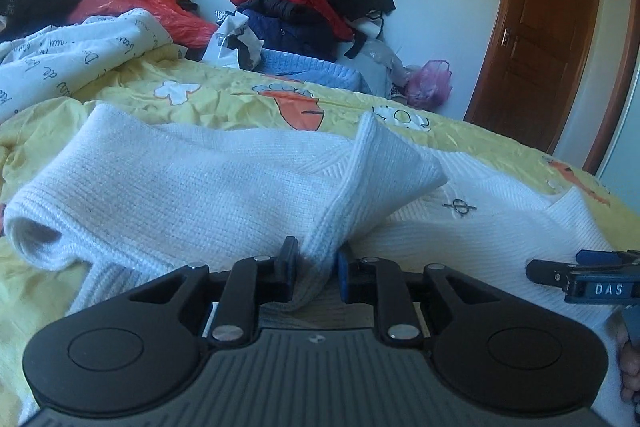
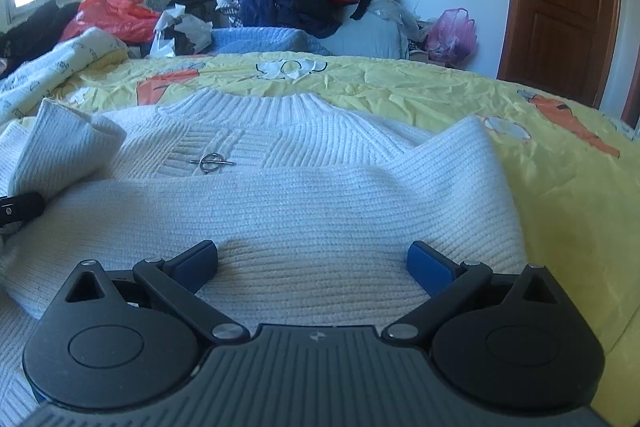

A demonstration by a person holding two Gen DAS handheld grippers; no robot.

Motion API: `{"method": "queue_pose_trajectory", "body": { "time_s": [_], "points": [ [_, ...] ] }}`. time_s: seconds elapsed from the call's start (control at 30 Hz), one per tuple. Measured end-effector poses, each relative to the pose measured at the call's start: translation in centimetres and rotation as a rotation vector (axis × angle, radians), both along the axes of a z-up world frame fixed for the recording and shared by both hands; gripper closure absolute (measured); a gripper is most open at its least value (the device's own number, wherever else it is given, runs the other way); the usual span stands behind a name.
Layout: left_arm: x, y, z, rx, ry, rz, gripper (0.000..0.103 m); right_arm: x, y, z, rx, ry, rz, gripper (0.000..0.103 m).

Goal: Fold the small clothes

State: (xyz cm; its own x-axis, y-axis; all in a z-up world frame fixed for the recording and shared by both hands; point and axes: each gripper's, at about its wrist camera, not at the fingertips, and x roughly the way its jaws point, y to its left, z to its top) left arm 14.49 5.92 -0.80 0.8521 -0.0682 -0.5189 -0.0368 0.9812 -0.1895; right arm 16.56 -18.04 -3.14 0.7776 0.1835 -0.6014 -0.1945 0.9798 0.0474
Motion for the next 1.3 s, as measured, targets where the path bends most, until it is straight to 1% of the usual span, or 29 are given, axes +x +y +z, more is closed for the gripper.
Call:
{"method": "queue_pose_trajectory", "body": {
  "time_s": [0.03,0.07,0.1,0.13,0.17,0.2,0.27,0.3,0.33,0.37,0.43,0.47,0.5,0.53,0.57,0.6,0.67,0.73,0.77,0.8,0.83,0.87,0.97,1.13,1.3],
  "points": [
    [-0.3,-0.1,0.1,-0.002,-0.005,-0.005,0.080,0.2,0.2,0.5,0.011,0.011,-0.011,0.004],
    [-0.7,-0.2,0.2,-0.009,-0.014,-0.020,0.071,0.3,0.4,1.2,0.060,0.027,-0.016,0.004],
    [-0.8,-0.2,0.2,-0.019,-0.021,-0.043,0.064,0.5,0.6,2.1,0.154,0.047,0.000,0.004],
    [-0.9,-0.2,0.3,-0.032,-0.030,-0.084,0.041,0.7,0.7,2.7,0.253,0.073,0.019,0.004],
    [-1.1,-0.3,0.4,-0.039,-0.040,-0.119,0.021,1.1,0.8,3.2,0.363,0.115,0.040,0.003],
    [-1.3,-0.5,0.5,-0.034,-0.053,-0.136,0.017,1.7,1.0,3.3,0.470,0.173,0.061,0.002],
    [-1.3,-0.7,0.5,-0.018,-0.045,-0.134,0.017,3.4,1.9,2.5,0.681,0.336,0.103,0.004],
    [-1.3,-0.6,0.5,-0.027,-0.043,-0.134,0.017,4.3,2.4,1.8,0.755,0.419,0.102,0.005],
    [-1.4,-0.3,0.4,-0.052,-0.049,-0.134,0.017,4.8,2.9,1.3,0.782,0.461,0.083,0.004],
    [-1.5,0.1,0.4,-0.074,-0.052,-0.134,0.017,5.1,3.3,1.1,0.785,0.470,0.063,0.004],
    [-1.5,0.7,0.4,-0.119,-0.057,-0.131,0.017,5.4,4.1,1.2,0.781,0.465,0.066,0.004],
    [-1.7,1.0,0.4,-0.137,-0.065,-0.125,0.017,5.5,4.4,1.2,0.779,0.469,0.071,0.007],
    [-1.8,1.2,0.4,-0.153,-0.072,-0.117,0.017,5.5,4.7,1.4,0.776,0.473,0.080,0.015],
    [-1.9,1.6,0.5,-0.175,-0.081,-0.104,0.017,5.6,5.0,1.5,0.776,0.482,0.099,0.020],
    [-2.1,1.9,0.4,-0.195,-0.089,-0.087,0.016,5.7,5.4,1.6,0.779,0.491,0.121,0.030],
    [-2.2,2.2,0.4,-0.209,-0.096,-0.072,0.016,5.7,5.8,1.7,0.766,0.497,0.131,0.036],
    [-2.4,2.6,0.3,-0.233,-0.110,-0.029,0.016,5.9,6.6,1.9,0.716,0.491,0.145,0.037],
    [-2.6,2.8,0.3,-0.238,-0.116,-0.005,0.015,5.9,7.4,1.6,0.687,0.478,0.150,0.038],
    [-2.6,2.7,0.3,-0.235,-0.118,-0.003,0.014,5.8,7.3,1.5,0.685,0.469,0.147,0.050],
    [-2.6,2.7,0.4,-0.231,-0.118,-0.003,0.013,5.8,7.5,1.5,0.669,0.460,0.140,0.077],
    [-2.6,2.6,0.4,-0.225,-0.119,0.000,0.013,5.9,7.7,1.5,0.640,0.458,0.135,0.093],
    [-2.6,2.6,0.4,-0.220,-0.120,0.004,0.012,6.0,7.7,1.3,0.631,0.463,0.138,0.091],
    [-2.7,2.7,0.4,-0.223,-0.125,0.016,0.011,5.6,7.5,1.4,0.619,0.421,0.161,0.091],
    [-2.6,2.9,0.3,-0.223,-0.121,0.032,0.010,5.6,6.3,2.1,0.624,0.392,0.186,0.092],
    [-2.8,2.6,0.4,-0.201,-0.129,0.042,0.006,5.9,3.8,2.7,0.597,0.354,0.161,0.092]
  ]
}}
